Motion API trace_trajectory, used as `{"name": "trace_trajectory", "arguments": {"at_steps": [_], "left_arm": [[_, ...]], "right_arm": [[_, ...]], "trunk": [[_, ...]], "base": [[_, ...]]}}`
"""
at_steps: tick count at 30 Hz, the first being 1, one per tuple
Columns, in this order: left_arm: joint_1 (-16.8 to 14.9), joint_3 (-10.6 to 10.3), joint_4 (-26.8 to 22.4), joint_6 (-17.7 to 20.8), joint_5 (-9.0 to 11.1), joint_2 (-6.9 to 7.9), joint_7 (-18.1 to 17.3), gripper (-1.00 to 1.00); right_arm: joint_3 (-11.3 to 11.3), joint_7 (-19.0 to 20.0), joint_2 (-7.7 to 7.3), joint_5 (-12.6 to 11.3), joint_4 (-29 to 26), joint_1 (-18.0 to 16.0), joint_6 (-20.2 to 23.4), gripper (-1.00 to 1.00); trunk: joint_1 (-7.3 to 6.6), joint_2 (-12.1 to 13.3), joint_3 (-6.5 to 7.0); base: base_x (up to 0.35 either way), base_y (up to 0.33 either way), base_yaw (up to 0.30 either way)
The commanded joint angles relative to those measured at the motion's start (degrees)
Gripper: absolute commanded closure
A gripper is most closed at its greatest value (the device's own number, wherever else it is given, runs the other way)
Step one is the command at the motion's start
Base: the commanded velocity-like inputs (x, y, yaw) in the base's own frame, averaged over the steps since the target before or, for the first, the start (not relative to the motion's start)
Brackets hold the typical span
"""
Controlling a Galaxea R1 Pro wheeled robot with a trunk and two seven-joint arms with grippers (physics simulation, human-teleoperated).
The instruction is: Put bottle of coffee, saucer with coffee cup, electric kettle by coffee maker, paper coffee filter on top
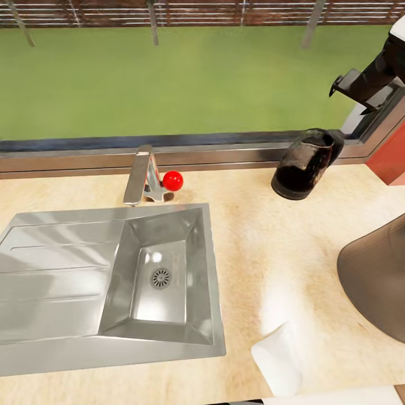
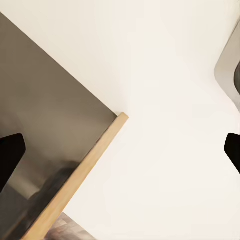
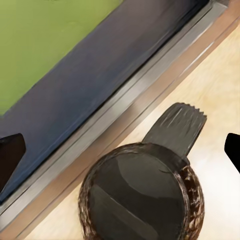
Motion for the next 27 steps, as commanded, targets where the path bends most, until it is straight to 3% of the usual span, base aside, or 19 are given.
{"name": "trace_trajectory", "arguments": {"at_steps": [1,16,27], "left_arm": [[0.02,0.44,-0.03,0.00,0.11,0.00,-0.47,-1.00],[0.02,0.49,-0.01,0.01,0.11,0.00,-0.47,-1.00],[0.02,0.49,-0.02,0.02,0.19,0.11,-0.47,-1.00]], "right_arm": [[0.29,-0.29,-0.04,-0.58,-0.06,-0.03,0.15,-1.00],[0.45,-0.36,-1.39,0.13,-0.05,-0.03,-0.17,-1.00],[0.48,-0.30,-1.87,0.06,2.36,0.09,-4.45,-1.00]], "trunk": [[0.03,-0.09,-0.07],[0.03,-0.09,-0.07],[0.03,-0.09,-0.07]], "base": [[0.006,0.003,0.000],[0.001,0.000,0.000],[0.000,0.000,0.000]]}}
